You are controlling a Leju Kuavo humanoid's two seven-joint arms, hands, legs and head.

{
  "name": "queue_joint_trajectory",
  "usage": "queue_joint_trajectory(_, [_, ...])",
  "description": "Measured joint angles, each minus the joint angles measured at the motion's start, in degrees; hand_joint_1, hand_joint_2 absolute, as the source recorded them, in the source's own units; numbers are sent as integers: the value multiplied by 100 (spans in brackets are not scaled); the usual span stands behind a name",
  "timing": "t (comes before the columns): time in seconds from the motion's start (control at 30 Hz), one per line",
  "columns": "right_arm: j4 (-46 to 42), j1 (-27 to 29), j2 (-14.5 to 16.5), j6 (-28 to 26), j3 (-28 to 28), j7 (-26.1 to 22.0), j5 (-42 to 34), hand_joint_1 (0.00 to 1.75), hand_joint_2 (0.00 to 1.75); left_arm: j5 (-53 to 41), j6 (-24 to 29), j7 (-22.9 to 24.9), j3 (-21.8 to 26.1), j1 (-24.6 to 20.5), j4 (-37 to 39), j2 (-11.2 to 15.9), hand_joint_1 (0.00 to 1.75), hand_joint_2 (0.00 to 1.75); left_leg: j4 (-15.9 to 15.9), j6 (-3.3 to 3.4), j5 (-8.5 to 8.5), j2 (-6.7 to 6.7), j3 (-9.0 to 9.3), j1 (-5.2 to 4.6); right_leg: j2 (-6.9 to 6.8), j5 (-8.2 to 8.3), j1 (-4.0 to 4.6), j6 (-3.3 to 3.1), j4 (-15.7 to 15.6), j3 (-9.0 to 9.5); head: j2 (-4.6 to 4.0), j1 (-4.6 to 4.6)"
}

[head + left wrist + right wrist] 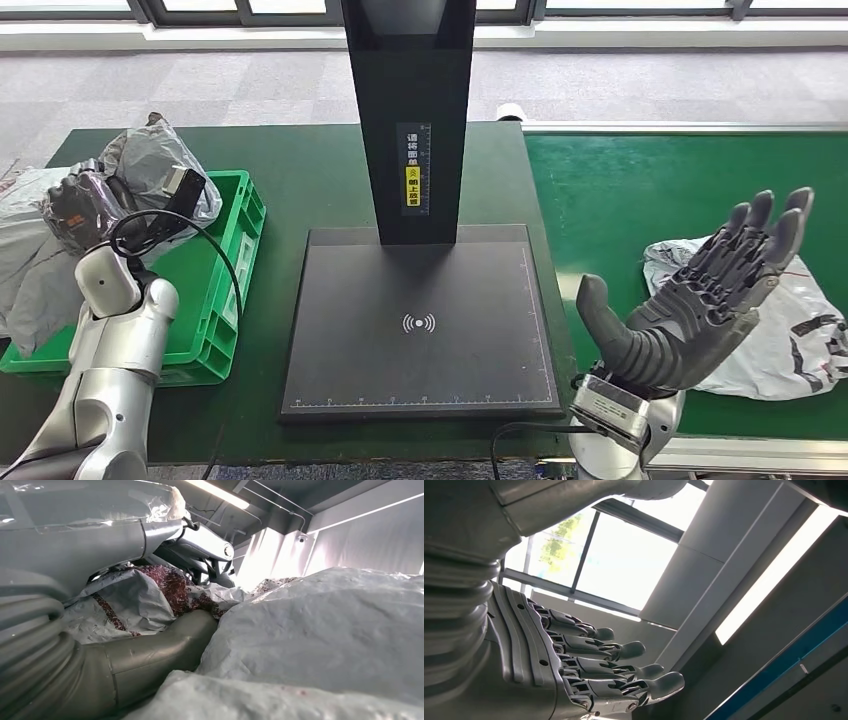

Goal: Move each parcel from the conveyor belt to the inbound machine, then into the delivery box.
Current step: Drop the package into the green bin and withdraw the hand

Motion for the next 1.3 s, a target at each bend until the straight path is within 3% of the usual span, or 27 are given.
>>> queue_joint_trajectory(0.03, [0, 0, 0, 0, -7, 1, -7, 0, 175, 0, 0, -3, 5, 0, 3, -3, 3, 175, 0, 0, 0, 0, 0, 0, 0, 0, 0, 0, 0, 0, 0, 0])
queue_joint_trajectory(0.07, [1, 1, 1, 0, -15, 1, -16, 0, 175, 0, 0, -10, 13, 0, 3, -8, 0, 175, 0, 0, 0, 0, 0, 0, 0, 0, 0, 0, 0, 0, 0, 0])
queue_joint_trajectory(0.37, [23, 8, 1, 0, -72, 1, -33, 0, 175, 1, 1, -280, 194, 44, -324, -119, 0, 175, 0, 0, 0, 0, -1, 0, 0, 0, 0, 0, 0, 0, 1, 0])
queue_joint_trajectory(0.6, [134, 2, 1, 0, -86, 1, -74, 0, 175, 124, 2, -1140, 699, 202, -1027, -358, 0, 175, 0, 0, 0, -2, -2, 0, -2, -1, 0, 0, 0, 0, 0, 0])
queue_joint_trajectory(0.83, [235, 1, 1, 2, -85, 7, -255, 0, 175, 210, 2, -1521, 1099, 260, -1490, -574, 0, 175, 0, 0, 0, -4, -2, 0, -3, -1, 0, 0, 0, 0, 1, 0])
queue_joint_trajectory(0.93, [265, 1, 1, 2, -87, 2, -258, 0, 175, 606, 3, -2249, 1284, 303, -1779, -743, 0, 175, 0, 0, 0, -7, -3, 0, -6, -1, 0, 0, 0, 0, 1, 0])
queue_joint_trajectory(1.07, [297, 6, 1, 2, -176, 2, -75, 0, 175, 2759, 2, -4524, 1646, 263, -1832, -1123, 0, 175, 1, 1, 0, -20, -3, -3, -20, -2, -3, 3, -3, 3, 0, 0])
queue_joint_trajectory(1.1, [306, 10, 1, 2, -215, 3, -34, 0, 175, 3305, 2, -4882, 1668, 266, -1775, -1202, 0, 175, 1, 1, 0, -20, -4, -3, -22, -2, -3, 3, -3, 4, 0, 0])
queue_joint_trajectory(1.2, [338, 20, 1, 2, -316, 15, 75, 0, 175, 4166, -124, -5280, 1661, 292, -1641, -1368, 0, 175, 1, 1, -1, -17, -3, -3, -24, -2, -3, 3, -4, 3, 0, 0])
queue_joint_trajectory(1.3, [360, 48, 2, 1, -494, 337, 735, 0, 175, 5463, -1081, -5573, 1449, 497, -1671, -1487, 0, 175, 1, 1, -1, -17, 0, -3, -24, -2, -3, 3, -4, 3, 1, 0])
